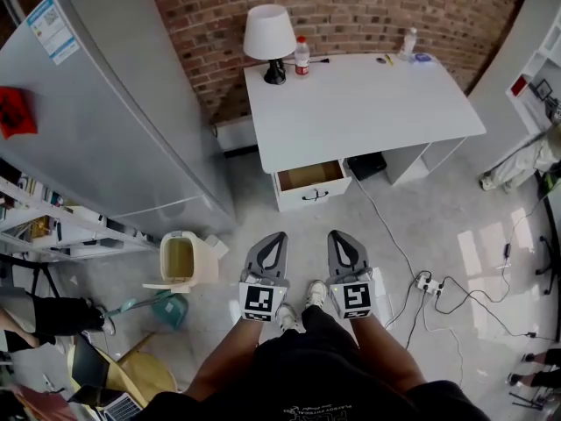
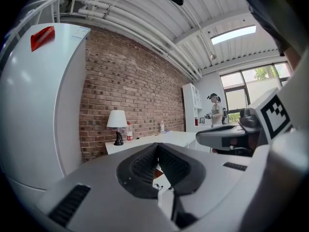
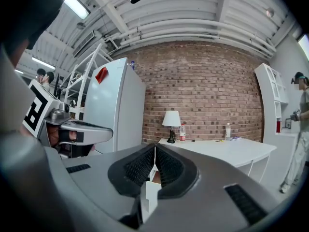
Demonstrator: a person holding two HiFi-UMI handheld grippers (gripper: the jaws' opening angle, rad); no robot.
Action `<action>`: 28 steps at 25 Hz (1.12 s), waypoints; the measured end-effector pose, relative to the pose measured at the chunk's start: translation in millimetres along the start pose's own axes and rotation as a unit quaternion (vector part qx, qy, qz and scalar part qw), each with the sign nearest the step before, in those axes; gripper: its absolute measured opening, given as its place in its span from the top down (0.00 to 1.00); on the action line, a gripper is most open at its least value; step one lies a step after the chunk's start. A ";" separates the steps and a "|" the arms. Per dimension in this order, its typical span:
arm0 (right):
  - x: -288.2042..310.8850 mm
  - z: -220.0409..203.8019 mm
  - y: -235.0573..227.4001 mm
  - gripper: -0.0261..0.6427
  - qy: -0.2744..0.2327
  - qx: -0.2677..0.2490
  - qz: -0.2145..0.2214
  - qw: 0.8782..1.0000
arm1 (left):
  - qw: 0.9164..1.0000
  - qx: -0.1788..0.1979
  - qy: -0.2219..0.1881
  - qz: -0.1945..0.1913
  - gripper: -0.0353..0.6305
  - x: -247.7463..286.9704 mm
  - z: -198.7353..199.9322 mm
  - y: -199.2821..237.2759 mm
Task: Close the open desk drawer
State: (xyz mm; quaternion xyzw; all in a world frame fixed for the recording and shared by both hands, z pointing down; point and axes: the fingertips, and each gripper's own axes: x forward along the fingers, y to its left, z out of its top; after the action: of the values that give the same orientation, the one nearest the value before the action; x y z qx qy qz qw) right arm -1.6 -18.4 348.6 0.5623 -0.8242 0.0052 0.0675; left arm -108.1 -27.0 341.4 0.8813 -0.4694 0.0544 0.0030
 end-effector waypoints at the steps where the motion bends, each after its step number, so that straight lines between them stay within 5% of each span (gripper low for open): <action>1: 3.8 -4.2 -4.5 0.92 0.005 0.006 0.002 1.000 | 1.000 0.001 0.003 0.000 0.94 5.1 -0.5 -0.3; 19: 86.0 -79.3 -72.2 0.92 0.033 0.037 0.050 0.997 | 0.997 -0.007 0.051 0.051 0.94 97.5 -68.0 16.2; 28: 114.5 -123.0 -75.7 0.92 0.049 0.044 0.050 0.997 | 0.997 0.021 0.068 0.040 0.94 119.8 -107.7 24.9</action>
State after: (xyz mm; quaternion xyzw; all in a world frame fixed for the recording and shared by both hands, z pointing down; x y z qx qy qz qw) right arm 40.6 -141.9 478.7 0.5219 -0.8459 0.0726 0.0824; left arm -72.4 -133.9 459.2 0.8558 -0.5019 0.1247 0.0141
